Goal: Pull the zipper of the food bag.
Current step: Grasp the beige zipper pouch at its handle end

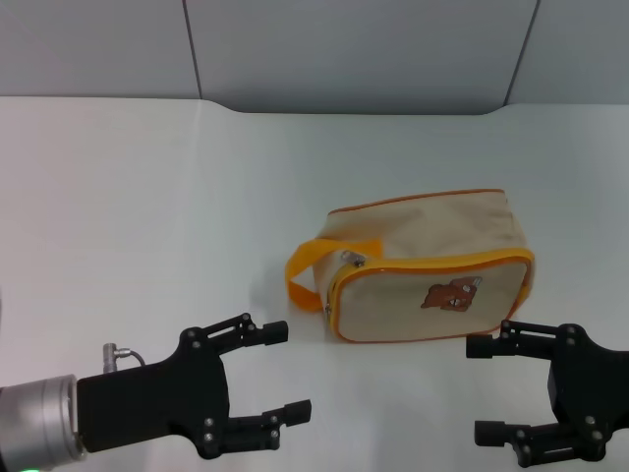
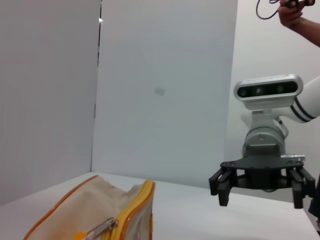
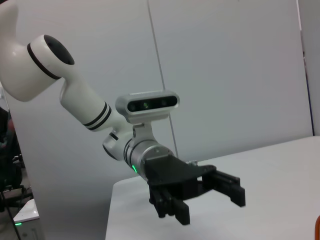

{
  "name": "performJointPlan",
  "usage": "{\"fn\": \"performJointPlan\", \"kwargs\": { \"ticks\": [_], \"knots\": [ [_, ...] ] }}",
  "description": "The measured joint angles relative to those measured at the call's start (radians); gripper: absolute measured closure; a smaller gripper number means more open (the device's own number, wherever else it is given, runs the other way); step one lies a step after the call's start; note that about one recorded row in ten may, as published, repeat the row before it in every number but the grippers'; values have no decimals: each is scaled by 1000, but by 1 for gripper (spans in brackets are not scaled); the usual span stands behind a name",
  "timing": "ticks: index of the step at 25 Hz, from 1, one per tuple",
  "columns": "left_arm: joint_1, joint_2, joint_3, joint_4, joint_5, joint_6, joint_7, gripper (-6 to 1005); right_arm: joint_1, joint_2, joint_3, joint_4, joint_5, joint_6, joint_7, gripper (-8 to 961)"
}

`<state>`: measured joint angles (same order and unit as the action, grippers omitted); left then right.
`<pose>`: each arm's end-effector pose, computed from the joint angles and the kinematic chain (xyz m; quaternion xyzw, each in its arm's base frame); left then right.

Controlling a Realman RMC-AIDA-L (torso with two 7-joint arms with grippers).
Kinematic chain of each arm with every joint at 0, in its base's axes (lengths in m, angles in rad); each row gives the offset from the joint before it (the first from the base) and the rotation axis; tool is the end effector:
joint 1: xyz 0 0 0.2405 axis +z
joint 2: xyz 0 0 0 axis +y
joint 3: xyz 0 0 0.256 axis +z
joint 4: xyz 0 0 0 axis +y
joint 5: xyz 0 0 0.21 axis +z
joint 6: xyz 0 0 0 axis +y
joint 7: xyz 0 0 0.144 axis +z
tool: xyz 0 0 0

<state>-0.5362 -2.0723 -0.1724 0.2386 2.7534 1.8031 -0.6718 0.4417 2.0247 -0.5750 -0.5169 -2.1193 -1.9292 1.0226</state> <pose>-0.2810 0.2446 -0.0447 -0.9293 -0.0873 -0.3464 0.0938 0.2846 0.2520 0.0093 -0.9467 0.1028 0.3042 0.0263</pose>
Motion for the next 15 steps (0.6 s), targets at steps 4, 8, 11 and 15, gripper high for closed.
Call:
{"fn": "performJointPlan", "kwargs": {
  "ticks": [4,8,11,15],
  "knots": [
    [-2,0,-2,-28,0,-29,0,174,-1,2,3,3,6,-1,-10,113],
    [-2,0,-2,-43,-10,-52,2,183,-2,2,7,4,11,-2,-12,113],
    [0,-1,-3,-75,-39,-99,24,190,-3,2,31,4,14,-5,-15,113],
    [28,-4,-3,-217,-145,-294,139,199,-5,5,80,4,14,-11,-23,113]
  ]
}}
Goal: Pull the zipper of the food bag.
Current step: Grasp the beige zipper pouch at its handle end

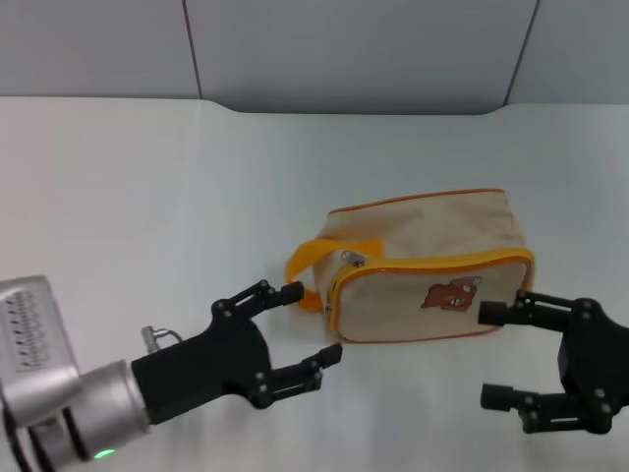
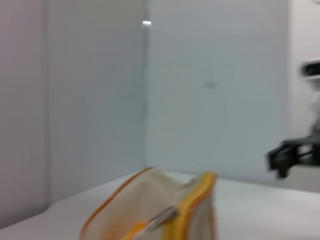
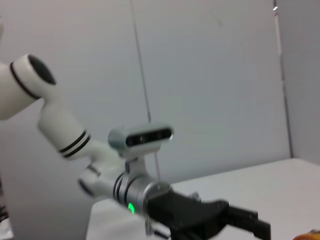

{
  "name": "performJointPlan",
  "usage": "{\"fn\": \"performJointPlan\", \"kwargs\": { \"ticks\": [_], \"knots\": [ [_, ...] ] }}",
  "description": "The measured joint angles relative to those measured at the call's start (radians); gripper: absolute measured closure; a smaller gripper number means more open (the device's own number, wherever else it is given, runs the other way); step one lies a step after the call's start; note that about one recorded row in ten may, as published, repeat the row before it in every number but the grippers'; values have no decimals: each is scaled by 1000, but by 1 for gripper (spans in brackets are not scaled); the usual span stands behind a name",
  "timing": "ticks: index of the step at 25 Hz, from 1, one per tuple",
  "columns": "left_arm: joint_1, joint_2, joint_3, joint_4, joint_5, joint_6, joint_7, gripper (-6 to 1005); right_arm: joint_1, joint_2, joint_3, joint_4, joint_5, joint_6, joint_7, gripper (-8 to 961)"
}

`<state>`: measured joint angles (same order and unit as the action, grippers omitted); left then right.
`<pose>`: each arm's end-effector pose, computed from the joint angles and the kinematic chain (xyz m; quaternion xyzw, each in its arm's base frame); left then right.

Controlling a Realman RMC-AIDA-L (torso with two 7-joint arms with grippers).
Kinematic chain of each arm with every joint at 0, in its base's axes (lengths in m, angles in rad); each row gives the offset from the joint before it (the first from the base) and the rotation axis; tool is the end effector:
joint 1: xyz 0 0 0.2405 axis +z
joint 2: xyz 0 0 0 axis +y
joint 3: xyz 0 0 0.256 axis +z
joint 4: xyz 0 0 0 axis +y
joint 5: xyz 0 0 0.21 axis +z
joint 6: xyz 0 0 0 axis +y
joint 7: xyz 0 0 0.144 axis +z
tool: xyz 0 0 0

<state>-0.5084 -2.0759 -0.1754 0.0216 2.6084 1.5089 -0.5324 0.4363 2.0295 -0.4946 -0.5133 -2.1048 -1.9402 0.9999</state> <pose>-0.2758 0.2598 -0.0820 -0.9160 -0.1062 -0.3357 0.1921 0.2849 0.2545 0.0164 -0.9359 0.1000 0.3316 0.0643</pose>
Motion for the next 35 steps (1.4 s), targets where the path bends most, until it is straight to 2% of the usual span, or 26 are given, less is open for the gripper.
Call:
{"fn": "performJointPlan", "kwargs": {
  "ticks": [1,9,10,13,16,27,32,35],
  "knots": [
    [12,-3,0,-60,-37,-68,46,202,-4,0,26,2,0,-10,-11,113],
    [40,-6,-12,-223,-83,-216,176,220,-11,0,50,3,0,-18,-19,113],
    [42,-6,-38,-270,-84,-279,189,222,-11,0,50,3,0,-18,-20,113],
    [47,-6,-71,-306,-84,-329,202,229,-11,1,50,4,0,-15,-26,113],
    [75,-6,-164,-397,-85,-450,285,236,-11,4,50,5,0,-14,-35,113],
    [67,-6,-182,-450,-85,-520,292,262,-11,7,50,6,0,-8,-40,113],
    [40,-6,-196,-450,-85,-562,256,273,-6,7,50,6,0,-8,-42,113],
    [39,-6,-197,-450,-83,-566,260,409,-6,8,51,6,0,-6,-43,113]
  ]
}}
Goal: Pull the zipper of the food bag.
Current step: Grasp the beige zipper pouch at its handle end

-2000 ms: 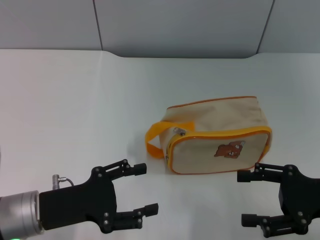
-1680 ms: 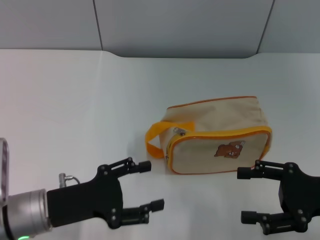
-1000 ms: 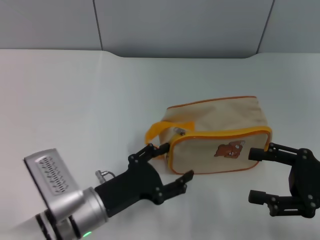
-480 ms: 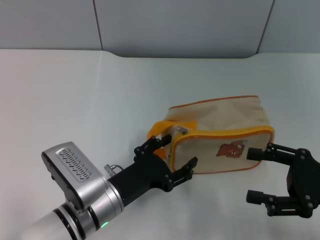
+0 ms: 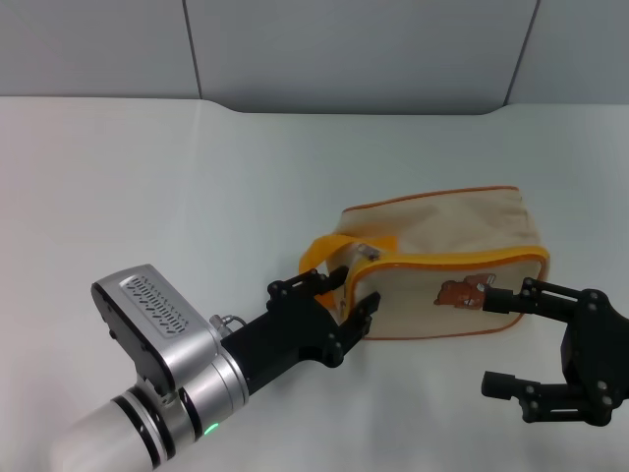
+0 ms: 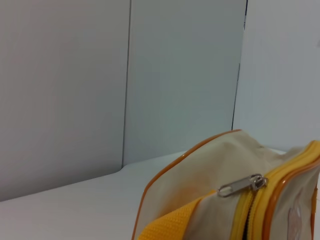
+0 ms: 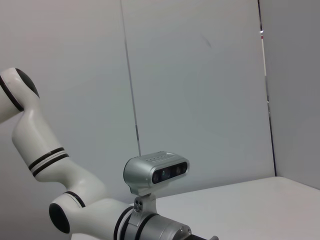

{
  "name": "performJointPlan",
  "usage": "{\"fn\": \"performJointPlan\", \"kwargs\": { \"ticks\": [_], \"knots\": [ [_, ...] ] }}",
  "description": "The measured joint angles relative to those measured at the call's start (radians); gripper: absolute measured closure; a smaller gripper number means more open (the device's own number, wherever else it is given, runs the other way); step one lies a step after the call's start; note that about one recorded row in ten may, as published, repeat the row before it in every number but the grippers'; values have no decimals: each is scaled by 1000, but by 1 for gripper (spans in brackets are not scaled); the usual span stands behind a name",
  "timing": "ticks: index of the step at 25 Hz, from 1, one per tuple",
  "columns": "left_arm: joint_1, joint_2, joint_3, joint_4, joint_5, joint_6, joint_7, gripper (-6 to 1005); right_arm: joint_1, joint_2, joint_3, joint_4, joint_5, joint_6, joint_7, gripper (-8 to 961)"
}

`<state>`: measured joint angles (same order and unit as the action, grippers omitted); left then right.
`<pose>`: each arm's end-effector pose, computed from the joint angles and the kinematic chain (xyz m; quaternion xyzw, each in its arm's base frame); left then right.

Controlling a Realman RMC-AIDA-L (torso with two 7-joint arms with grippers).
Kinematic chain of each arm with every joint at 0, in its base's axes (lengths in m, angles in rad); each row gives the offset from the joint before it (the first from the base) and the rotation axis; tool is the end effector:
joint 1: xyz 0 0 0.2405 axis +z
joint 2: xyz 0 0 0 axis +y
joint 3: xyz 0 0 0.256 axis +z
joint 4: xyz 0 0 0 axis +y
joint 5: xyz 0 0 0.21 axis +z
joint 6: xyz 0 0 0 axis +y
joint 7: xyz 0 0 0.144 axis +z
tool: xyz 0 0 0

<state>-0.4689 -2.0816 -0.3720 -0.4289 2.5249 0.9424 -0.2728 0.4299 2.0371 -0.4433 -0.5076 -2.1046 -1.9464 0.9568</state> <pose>-0.2401 0.2771 -0.1448 -0.8935 -0.1853 -0.2858 0.2927 0.2859 0.2536 0.0182 -0.9295 0.0888 0.3464 0.0898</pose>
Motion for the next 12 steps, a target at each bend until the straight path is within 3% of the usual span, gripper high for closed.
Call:
{"fn": "performJointPlan", "kwargs": {
  "ticks": [3,12],
  "knots": [
    [5,0,-2,-3,4,4,6,544,-4,0,0,0,0,2,-1,114],
    [19,0,-3,-2,1,30,4,753,-7,2,0,0,0,12,-2,114]
  ]
}}
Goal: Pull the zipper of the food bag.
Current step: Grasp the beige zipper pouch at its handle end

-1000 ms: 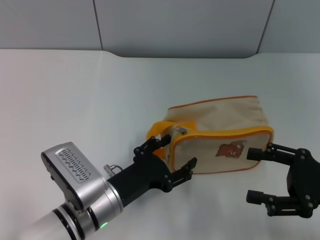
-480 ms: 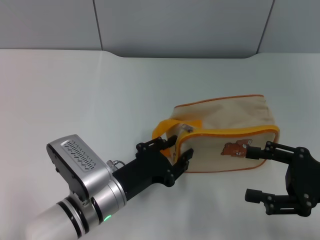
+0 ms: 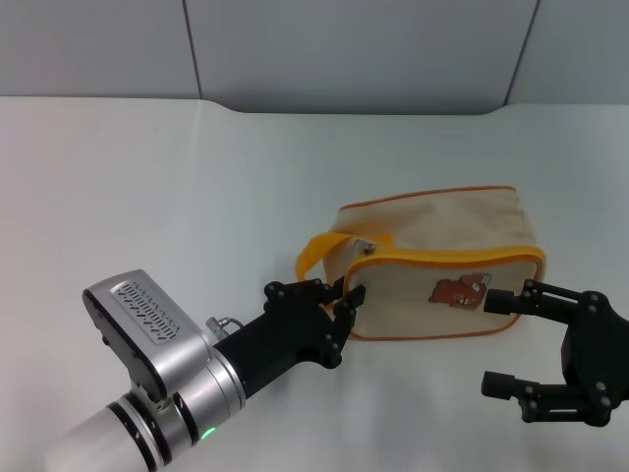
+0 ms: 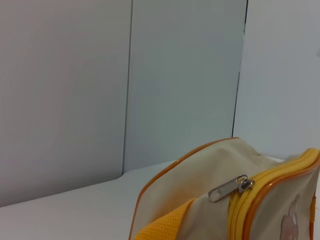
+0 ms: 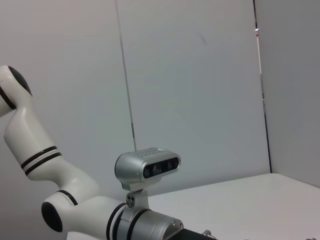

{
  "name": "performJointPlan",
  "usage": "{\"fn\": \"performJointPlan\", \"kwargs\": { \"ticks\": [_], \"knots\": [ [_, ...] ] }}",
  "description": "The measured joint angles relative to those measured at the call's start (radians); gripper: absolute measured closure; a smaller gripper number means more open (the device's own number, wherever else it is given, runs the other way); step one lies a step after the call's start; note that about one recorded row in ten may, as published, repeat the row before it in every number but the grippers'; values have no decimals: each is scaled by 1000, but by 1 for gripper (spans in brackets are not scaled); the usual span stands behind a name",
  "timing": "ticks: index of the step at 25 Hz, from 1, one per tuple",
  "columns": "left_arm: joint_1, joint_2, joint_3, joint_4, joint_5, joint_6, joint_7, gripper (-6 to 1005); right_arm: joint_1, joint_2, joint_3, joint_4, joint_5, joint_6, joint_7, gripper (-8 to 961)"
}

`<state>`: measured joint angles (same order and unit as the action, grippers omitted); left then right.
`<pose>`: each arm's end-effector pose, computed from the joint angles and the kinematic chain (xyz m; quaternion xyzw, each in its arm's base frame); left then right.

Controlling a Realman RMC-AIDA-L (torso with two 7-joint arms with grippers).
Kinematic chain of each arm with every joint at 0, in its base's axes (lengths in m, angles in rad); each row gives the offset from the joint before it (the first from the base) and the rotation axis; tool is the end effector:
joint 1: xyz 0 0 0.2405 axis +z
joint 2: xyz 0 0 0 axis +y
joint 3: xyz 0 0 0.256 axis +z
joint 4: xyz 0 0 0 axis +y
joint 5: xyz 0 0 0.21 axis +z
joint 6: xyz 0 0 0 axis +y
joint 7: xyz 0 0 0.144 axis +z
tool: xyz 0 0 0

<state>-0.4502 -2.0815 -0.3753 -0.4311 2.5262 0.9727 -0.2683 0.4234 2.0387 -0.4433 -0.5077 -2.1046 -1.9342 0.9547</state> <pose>-0.2407 0.2728 -0.1425 -0.8885 -0.1863 -0.2975 0.2956 0.2883 0.2529 0.0171 -0.9299 0.0930 0.3429 0.0953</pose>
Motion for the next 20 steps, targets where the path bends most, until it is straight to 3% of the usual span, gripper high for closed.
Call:
{"fn": "performJointPlan", "kwargs": {
  "ticks": [4,15,20],
  "knots": [
    [7,0,-1,-5,-2,2,1,875,0,1,0,0,0,0,-1,114],
    [30,2,0,6,6,105,3,898,-8,2,57,0,4,-9,-19,114],
    [36,3,-5,42,3,179,3,912,-33,3,67,2,81,-10,-27,114]
  ]
}}
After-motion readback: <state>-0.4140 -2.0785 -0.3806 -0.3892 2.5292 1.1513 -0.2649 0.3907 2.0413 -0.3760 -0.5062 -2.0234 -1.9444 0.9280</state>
